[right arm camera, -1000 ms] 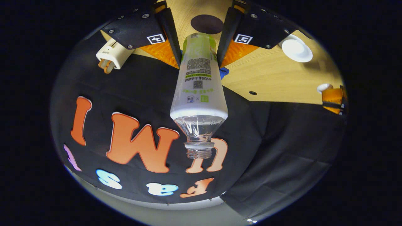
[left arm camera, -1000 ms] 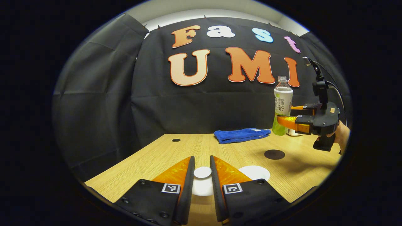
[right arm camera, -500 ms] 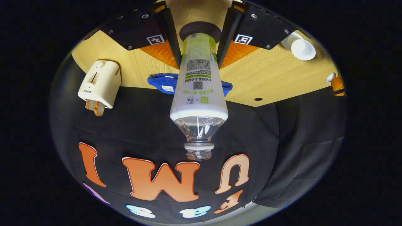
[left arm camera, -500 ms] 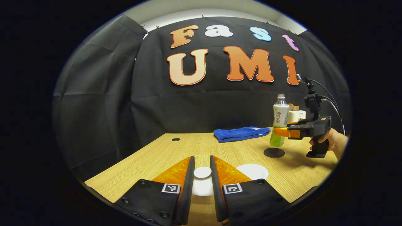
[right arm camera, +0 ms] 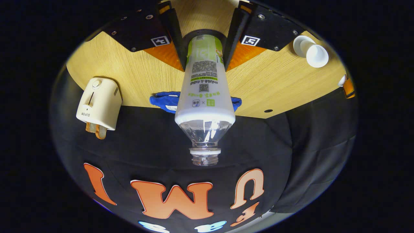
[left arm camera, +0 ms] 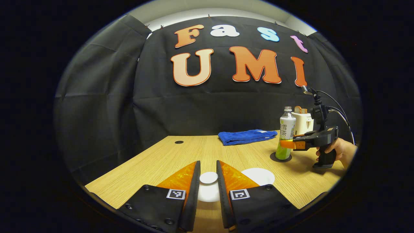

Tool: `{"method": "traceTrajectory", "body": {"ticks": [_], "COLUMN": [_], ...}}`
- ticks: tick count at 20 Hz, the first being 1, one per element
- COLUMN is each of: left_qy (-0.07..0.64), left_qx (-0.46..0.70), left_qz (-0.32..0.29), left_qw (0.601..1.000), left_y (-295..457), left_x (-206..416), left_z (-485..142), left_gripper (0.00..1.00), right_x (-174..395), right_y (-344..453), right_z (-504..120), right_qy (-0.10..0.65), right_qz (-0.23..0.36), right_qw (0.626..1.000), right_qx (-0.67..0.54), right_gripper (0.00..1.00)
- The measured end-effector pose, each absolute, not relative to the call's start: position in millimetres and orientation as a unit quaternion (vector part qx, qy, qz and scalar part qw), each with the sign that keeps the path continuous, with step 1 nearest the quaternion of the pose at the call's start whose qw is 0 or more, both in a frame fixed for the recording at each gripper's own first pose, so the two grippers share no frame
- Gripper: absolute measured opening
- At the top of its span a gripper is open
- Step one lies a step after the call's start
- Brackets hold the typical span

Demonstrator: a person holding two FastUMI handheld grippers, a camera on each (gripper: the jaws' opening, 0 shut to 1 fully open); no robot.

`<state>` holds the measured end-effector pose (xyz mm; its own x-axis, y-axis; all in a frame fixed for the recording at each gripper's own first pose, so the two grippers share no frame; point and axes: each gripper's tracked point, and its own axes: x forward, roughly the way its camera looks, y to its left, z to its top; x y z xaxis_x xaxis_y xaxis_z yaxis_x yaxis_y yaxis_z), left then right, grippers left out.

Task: Open the teacup lid with one hand, grasp the water bottle and pour water into the teacup with the other hand; after pouring, place the water bottle on the coaster and then close the teacup lid.

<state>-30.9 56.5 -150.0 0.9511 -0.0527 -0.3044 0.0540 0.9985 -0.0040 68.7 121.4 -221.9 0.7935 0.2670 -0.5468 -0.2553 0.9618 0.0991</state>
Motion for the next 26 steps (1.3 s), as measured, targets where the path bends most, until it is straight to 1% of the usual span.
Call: {"method": "traceTrajectory", "body": {"ticks": [1, 2, 3, 5, 10, 14, 16, 17, 18, 19, 21, 23, 26], "left_qy": [0.153, 0.149, 0.146, 0.144, 0.141, 0.158, 0.169, 0.174, 0.178, 0.184, 0.193, 0.198, 0.206], "left_qx": [0.000, -0.005, -0.011, -0.020, -0.031, -0.036, -0.032, -0.029, -0.026, -0.022, -0.017, -0.009, 0.005], "left_qz": [-0.029, -0.034, -0.040, -0.046, -0.073, -0.085, -0.090, -0.091, -0.091, -0.091, -0.089, -0.088, -0.089], "left_qw": [0.988, 0.988, 0.988, 0.988, 0.987, 0.983, 0.981, 0.980, 0.979, 0.978, 0.977, 0.976, 0.974], "left_y": [53.3, 48.7, 42.8, 33.5, 0.7, -17.6, -24.7, -27.0, -28.8, -30.5, -33.2, -33.0, -38.1], "left_x": [-30.0, -28.6, -27.5, -22.3, -10.5, -6.0, -5.8, -4.9, -5.3, -4.3, -2.2, -0.7, 2.5], "left_z": [-148.0, -146.6, -143.8, -143.2, -141.0, -154.3, -162.8, -166.2, -171.2, -175.9, -183.9, -188.9, -197.3], "left_gripper": [0.36, 0.34, 0.36, 0.36, 0.36, 0.36, 0.36, 0.34, 0.36, 0.34, 0.37, 0.36, 0.36], "right_x": [69.9, 69.7, 69.5, 67.2, 59.9, 48.4, 42.8, 38.0, 33.8, 30.0, 22.2, 15.8, 8.9], "right_y": [120.2, 118.3, 117.3, 116.9, 108.7, 95.3, 87.2, 86.0, 85.1, 84.4, 83.7, 80.6, 74.7], "right_z": [-223.0, -221.9, -221.0, -212.4, -188.1, -166.0, -157.2, -152.5, -147.6, -143.6, -135.4, -127.8, -130.3], "right_qy": [0.292, 0.292, 0.293, 0.286, 0.263, 0.233, 0.220, 0.214, 0.207, 0.203, 0.196, 0.186, 0.187], "right_qz": [0.137, 0.135, 0.135, 0.137, 0.139, 0.139, 0.132, 0.133, 0.134, 0.136, 0.140, 0.142, 0.141], "right_qw": [0.947, 0.947, 0.947, 0.948, 0.954, 0.962, 0.966, 0.967, 0.969, 0.969, 0.970, 0.971, 0.971], "right_qx": [0.009, 0.008, 0.010, 0.022, 0.038, 0.033, 0.028, 0.028, 0.031, 0.034, 0.041, 0.044, 0.039], "right_gripper": [0.67, 0.68, 0.68, 0.76, 0.82, 0.90, 0.91, 0.91, 0.91, 0.91, 0.90, 0.90, 0.90]}}
